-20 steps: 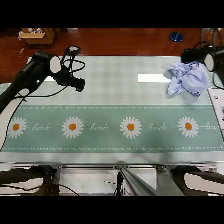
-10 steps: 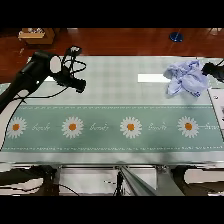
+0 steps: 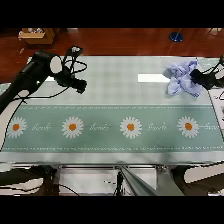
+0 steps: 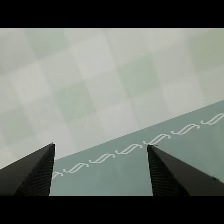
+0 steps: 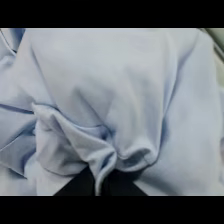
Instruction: Fold the shirts.
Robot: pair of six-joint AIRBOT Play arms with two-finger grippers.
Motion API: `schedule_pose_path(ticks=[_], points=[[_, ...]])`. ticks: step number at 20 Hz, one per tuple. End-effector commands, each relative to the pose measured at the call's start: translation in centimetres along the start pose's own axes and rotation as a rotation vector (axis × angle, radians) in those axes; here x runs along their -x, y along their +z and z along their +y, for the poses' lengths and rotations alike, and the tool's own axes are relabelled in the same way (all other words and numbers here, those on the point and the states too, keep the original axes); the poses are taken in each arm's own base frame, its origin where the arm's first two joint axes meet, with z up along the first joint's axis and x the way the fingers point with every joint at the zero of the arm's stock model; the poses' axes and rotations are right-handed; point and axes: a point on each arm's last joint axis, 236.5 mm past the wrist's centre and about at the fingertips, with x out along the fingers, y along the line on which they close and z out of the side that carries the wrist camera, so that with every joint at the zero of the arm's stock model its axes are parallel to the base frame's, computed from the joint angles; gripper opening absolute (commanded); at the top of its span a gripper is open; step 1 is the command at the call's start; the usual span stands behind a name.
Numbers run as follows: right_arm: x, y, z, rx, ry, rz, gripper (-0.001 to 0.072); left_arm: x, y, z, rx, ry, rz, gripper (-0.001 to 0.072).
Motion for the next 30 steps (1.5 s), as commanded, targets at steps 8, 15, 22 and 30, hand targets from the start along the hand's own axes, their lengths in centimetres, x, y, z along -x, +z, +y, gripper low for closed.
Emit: schedule_pose_path(ticks=[8,15,22,30], points=[[27.6,10.8,17.6,0.349,0.457,-0.394,0.0019,17.7,7.3,0.4,0.008,0.007,-0.382,0.0691],[55.6,8.9,22.4,0.523,0.582,-0.873,0.0019,41.3,3.7,-0.7,0.010,-0.036,-0.897,0.0691],[59.9,3.2,22.5,0.603,0.609,-0.838,0.0019,49.4,-3.8,-0.9,0.050,-0.055,-1.060,0.0682],[44.0,-2.2,20.3,0.571,0.579,-0.164,0.0019,46.0,-6.3,-1.1,0.045,-0.056,-0.883,0.0682]])
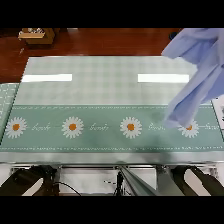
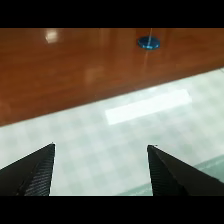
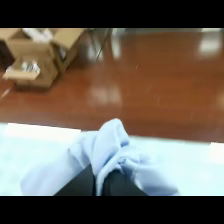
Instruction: Fold the shirts.
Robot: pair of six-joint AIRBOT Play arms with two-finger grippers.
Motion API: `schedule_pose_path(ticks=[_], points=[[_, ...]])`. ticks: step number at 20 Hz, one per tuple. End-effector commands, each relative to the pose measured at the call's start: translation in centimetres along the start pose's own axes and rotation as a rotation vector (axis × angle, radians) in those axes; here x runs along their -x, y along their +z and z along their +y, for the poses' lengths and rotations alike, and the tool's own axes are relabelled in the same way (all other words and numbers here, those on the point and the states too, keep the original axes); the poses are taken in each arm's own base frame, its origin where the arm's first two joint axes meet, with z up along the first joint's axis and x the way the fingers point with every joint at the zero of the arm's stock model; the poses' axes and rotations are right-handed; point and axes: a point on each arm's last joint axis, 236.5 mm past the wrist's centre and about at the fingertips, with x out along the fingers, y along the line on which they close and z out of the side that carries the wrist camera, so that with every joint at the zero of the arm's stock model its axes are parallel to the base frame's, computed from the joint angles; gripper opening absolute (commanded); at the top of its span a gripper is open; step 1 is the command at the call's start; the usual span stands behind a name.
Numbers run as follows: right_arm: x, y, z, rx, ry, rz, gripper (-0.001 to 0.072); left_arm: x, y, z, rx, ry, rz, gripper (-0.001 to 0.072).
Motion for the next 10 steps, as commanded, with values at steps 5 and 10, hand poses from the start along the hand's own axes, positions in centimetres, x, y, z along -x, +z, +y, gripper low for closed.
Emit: schedule_pose_path(ticks=[5,10], points=[[-11.2,-14.3,3.2,-0.120,0.144,0.479,0.0018,0.0,-1.2,0.0,0.001,0.000,0.052,0.0681],[-18.8,-24.9,16.9,-0.057,0.359,0.640,0.0019,-0.7,-2.8,0.1,0.003,0.001,0.121,0.0681]])
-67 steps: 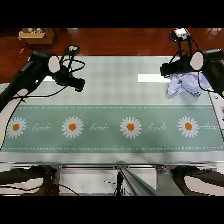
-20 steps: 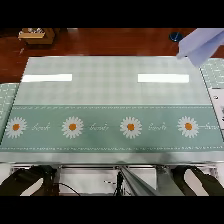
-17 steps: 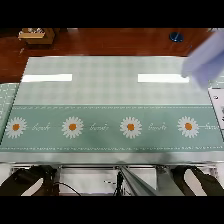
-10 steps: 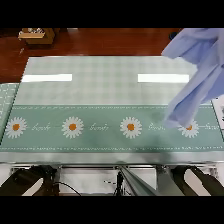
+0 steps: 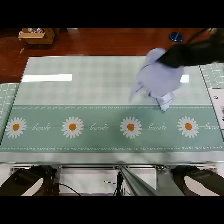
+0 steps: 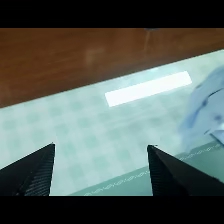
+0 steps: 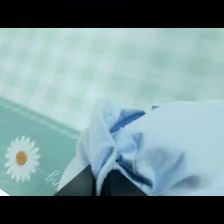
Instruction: Fold the shirts.
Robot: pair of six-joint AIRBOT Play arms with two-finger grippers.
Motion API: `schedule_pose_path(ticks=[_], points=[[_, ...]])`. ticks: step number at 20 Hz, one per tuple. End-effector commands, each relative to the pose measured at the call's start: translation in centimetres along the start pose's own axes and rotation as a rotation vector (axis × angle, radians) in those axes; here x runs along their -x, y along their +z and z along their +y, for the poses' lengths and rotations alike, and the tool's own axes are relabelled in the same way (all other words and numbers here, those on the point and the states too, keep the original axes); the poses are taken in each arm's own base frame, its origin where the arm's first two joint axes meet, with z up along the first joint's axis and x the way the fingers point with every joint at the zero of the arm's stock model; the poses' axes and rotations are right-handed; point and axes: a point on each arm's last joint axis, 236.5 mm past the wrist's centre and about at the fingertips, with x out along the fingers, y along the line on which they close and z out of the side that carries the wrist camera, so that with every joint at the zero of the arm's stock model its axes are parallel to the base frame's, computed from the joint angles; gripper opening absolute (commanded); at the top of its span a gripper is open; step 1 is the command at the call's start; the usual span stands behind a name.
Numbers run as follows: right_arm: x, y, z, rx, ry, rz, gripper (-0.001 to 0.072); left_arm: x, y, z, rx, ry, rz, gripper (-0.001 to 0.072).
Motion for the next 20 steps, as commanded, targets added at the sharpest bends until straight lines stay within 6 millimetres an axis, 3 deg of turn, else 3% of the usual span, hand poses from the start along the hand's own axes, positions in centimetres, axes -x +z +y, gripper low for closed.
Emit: schedule_pose_path(ticks=[1,2,3,4,5,7,9,11,13,14,17,19,20], points=[[-9.8,-4.5,6.3,0.054,0.085,0.120,0.0020,-0.7,-1.5,0.1,0.000,0.001,0.063,0.0681],[-12.1,-5.9,7.8,0.071,0.104,0.149,0.0021,-0.9,-2.0,0.1,0.000,0.001,0.083,0.0682],[-13.8,-6.8,8.8,0.079,0.116,0.167,0.0075,-1.2,-2.4,0.1,0.001,0.002,0.099,0.0682],[-15.2,-7.6,9.7,0.076,0.128,0.176,0.0255,-1.5,-2.8,0.1,0.002,0.002,0.115,0.0682],[-16.0,-7.9,10.1,0.080,0.133,0.174,0.0366,-1.8,-3.2,0.2,0.002,0.002,0.128,0.0682],[-15.6,-7.0,9.8,0.083,0.126,0.151,0.0460,-2.5,-3.9,0.2,0.003,0.003,0.155,0.0682],[-13.1,-4.0,7.7,0.081,0.085,0.080,0.0498,-3.4,-5.0,0.3,0.005,0.003,0.194,0.0682],[-8.8,-0.3,3.9,0.073,0.003,-0.019,0.0498,-5.1,-7.2,0.4,0.009,0.005,0.266,0.0682],[-3.5,2.3,-1.9,0.064,-0.145,-0.100,0.0497,-7.2,-10.7,0.6,0.015,0.006,0.374,0.0682],[-0.9,2.7,-5.2,0.057,-0.237,-0.113,0.0497,-8.4,-12.9,0.7,0.019,0.007,0.436,0.0682],[6.1,0.3,-15.4,-0.017,-0.532,-0.031,0.0495,-12.6,-20.2,0.0,0.049,-0.029,0.598,0.0683],[9.0,-2.2,-19.9,-0.074,-0.644,0.050,0.0495,-15.6,-25.1,-1.8,0.119,-0.102,0.650,0.0683],[9.8,-2.9,-21.3,-0.097,-0.663,0.065,0.0495,-16.8,-27.3,-2.9,0.169,-0.141,0.665,0.0683]])
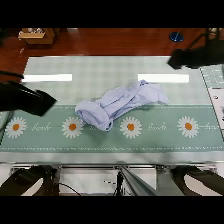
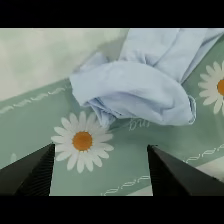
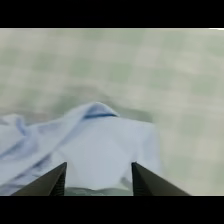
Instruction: Fold the shirts.
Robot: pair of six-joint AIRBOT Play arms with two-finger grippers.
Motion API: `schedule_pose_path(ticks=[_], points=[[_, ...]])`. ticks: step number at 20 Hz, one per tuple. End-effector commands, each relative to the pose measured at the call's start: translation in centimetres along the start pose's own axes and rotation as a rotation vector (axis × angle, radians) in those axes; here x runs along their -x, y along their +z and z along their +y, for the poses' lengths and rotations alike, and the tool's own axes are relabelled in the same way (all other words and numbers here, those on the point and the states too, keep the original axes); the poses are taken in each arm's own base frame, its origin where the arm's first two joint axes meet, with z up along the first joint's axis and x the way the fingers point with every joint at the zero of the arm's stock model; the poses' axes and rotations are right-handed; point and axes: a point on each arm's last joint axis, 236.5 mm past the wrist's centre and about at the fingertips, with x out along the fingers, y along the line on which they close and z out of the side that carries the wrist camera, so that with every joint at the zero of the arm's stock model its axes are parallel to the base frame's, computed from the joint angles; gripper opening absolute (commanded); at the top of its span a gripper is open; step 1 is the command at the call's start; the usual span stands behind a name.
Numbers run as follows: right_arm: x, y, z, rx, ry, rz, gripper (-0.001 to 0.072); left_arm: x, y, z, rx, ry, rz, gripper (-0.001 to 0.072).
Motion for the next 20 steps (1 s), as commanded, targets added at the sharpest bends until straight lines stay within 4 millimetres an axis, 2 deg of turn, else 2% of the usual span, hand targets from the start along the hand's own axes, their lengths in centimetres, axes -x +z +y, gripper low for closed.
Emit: schedule_pose_path(ticks=[1,4,8,14,16,19,20], points=[[1.7,-3.6,-9.1,-0.059,-0.187,0.118,0.0495,-8.0,-4.3,-2.7,0.118,-0.162,0.078,0.0683],[1.4,-5.1,-11.3,-0.097,-0.209,0.144,0.0495,-11.4,-6.4,-5.4,0.219,-0.296,0.126,0.0693],[-0.3,-6.3,-10.8,-0.092,-0.172,0.160,0.0496,-14.3,-5.8,-7.0,0.259,-0.384,0.153,0.0703],[-2.4,-7.0,-9.6,-0.132,-0.110,0.142,0.0495,-20.0,-6.1,-6.4,0.328,-0.355,0.248,0.0703],[-2.6,-7.3,-9.5,-0.137,-0.104,0.151,0.0495,-21.2,-4.6,-6.0,0.338,-0.342,0.225,0.0703],[-2.7,-7.3,-9.2,-0.141,-0.094,0.150,0.0495,-22.4,-0.9,-5.3,0.343,-0.324,0.136,0.0698],[-2.7,-7.3,-9.2,-0.142,-0.093,0.149,0.0495,-22.6,0.2,-5.2,0.343,-0.321,0.111,0.0665]])
